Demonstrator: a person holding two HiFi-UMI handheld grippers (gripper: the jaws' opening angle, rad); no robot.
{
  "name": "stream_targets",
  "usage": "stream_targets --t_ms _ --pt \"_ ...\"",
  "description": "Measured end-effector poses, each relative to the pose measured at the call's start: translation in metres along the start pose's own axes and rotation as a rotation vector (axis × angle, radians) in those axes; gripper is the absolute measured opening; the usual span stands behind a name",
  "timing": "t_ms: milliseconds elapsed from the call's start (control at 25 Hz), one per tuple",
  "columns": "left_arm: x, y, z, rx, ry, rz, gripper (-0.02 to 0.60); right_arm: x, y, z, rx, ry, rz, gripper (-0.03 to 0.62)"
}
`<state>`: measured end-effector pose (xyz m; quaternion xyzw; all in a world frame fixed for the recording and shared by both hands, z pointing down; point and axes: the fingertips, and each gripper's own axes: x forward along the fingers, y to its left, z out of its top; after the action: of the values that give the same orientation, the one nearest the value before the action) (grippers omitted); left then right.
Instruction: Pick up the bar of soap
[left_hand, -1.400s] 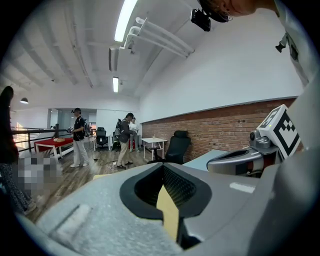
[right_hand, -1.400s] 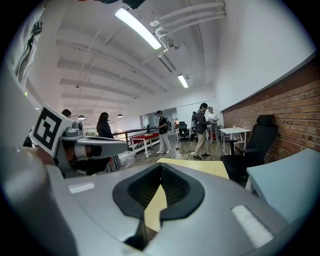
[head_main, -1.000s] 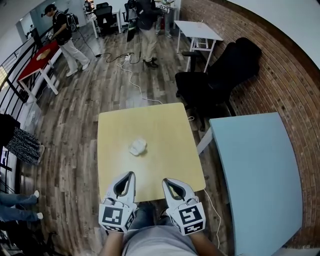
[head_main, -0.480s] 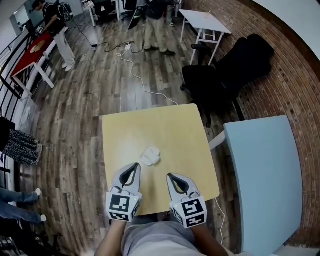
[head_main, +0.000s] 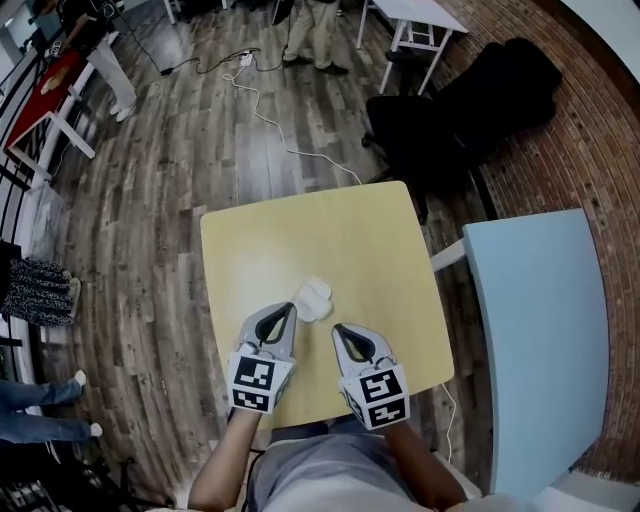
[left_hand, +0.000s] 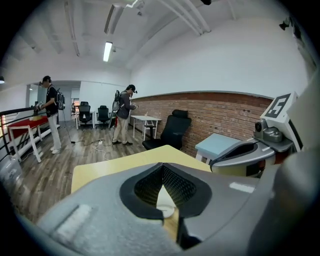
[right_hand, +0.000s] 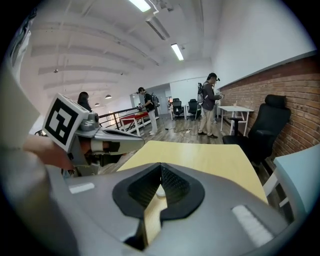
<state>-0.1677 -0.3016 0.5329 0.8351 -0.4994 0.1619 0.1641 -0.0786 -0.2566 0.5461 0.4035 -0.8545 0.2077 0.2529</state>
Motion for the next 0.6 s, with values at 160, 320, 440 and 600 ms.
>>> stream_targets --t_ms 160,320,440,600 --pt "0.030 0.006 -0.024 -0.001 0.067 -0.026 0.002 0.022 -0.005 -0.018 0.033 0.053 0.008 0.005" --pt "0.063 0.013 -0.046 0.016 0.136 -0.041 0.002 0.041 -0.013 -0.028 0.081 0.077 0.033 0.005" --pt "0.080 0.018 -0.066 0.017 0.181 -0.054 0.002 0.053 -0.016 -0.037 0.108 0.100 0.037 0.023" --pt "0.093 0.022 -0.084 0.032 0.227 -0.074 0.002 0.070 -0.023 -0.047 0.180 0.133 0.022 0.045"
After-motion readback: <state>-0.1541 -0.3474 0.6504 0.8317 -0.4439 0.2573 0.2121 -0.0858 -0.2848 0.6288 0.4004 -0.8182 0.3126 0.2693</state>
